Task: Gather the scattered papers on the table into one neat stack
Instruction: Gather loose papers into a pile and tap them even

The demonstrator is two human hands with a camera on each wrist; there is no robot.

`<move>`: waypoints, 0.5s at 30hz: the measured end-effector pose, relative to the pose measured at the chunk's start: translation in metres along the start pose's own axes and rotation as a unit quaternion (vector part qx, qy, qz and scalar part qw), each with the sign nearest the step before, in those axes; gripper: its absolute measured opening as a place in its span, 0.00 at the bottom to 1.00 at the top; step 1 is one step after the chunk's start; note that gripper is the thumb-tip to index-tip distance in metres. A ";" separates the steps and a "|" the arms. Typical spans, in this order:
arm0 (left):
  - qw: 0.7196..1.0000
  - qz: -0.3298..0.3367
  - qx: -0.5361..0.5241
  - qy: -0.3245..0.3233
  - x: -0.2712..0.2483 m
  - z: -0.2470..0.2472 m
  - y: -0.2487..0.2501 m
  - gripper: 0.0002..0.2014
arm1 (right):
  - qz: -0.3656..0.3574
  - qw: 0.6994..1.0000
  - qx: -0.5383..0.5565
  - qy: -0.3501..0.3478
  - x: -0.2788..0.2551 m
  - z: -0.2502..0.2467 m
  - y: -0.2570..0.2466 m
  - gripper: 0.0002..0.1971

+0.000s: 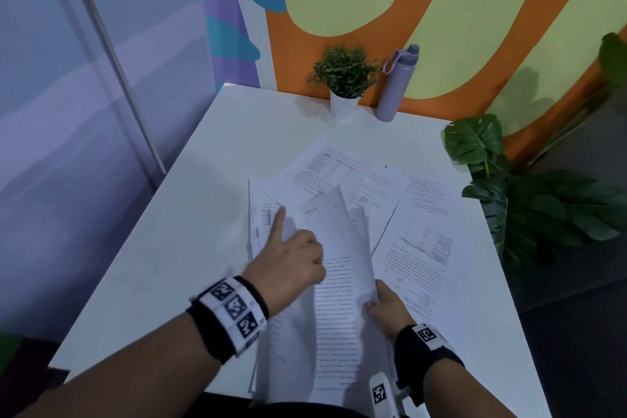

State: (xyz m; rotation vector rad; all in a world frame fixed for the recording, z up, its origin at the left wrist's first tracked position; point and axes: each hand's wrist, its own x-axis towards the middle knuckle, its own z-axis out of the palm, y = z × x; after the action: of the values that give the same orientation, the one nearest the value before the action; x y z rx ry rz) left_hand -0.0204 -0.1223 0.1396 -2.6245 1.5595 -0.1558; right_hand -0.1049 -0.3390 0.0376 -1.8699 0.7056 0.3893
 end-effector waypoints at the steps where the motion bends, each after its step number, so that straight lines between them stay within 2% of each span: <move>1: 1.000 0.018 -0.011 -0.004 0.004 0.008 0.007 0.18 | 0.007 1.000 0.012 0.002 -0.001 0.000 0.003 0.17; 4: 0.998 0.007 -0.064 -0.012 0.005 0.035 0.019 0.48 | 0.029 0.998 0.049 0.002 -0.002 -0.001 0.008 0.12; 5: 0.996 -0.020 -0.085 -0.014 0.003 0.044 0.019 0.55 | 0.041 0.997 0.069 0.004 -0.007 -0.002 0.005 0.10; 6: 0.991 -0.057 -0.123 -0.023 -0.001 0.054 0.017 0.57 | 0.056 0.995 0.086 0.002 -0.010 -0.004 0.000 0.09; 7: 0.977 -0.111 -0.176 -0.044 -0.006 0.064 0.015 0.55 | 0.076 0.992 0.097 -0.010 -0.012 -0.005 -0.002 0.09; 9: 0.928 -0.229 -0.270 -0.119 -0.020 0.080 0.010 0.44 | 0.093 0.988 0.120 -0.022 -0.014 -0.005 -0.009 0.19; 10: 0.905 -0.267 -0.292 -0.157 -0.028 0.087 0.008 0.39 | 0.094 0.987 0.128 -0.033 -0.015 -0.004 -0.016 0.21; 11: 0.887 -0.287 -0.304 -0.195 -0.037 0.095 0.007 0.36 | 0.095 0.985 0.137 -0.046 -0.015 -0.003 -0.020 0.20; 13: 0.870 -0.282 -0.300 -0.271 -0.053 0.106 0.009 0.35 | 0.127 0.975 0.176 -0.043 -0.011 0.004 -0.015 0.13; 15: 0.865 -0.261 -0.280 -0.323 -0.064 0.113 0.014 0.34 | 0.150 0.958 0.243 -0.032 0.001 0.008 0.001 0.33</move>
State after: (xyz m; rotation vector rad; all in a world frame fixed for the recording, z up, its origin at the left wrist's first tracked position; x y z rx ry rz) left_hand -0.0486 -0.0702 0.0226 -2.9372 0.7067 1.1856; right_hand -0.1044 -0.3318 0.0331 -1.2846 0.9505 0.4219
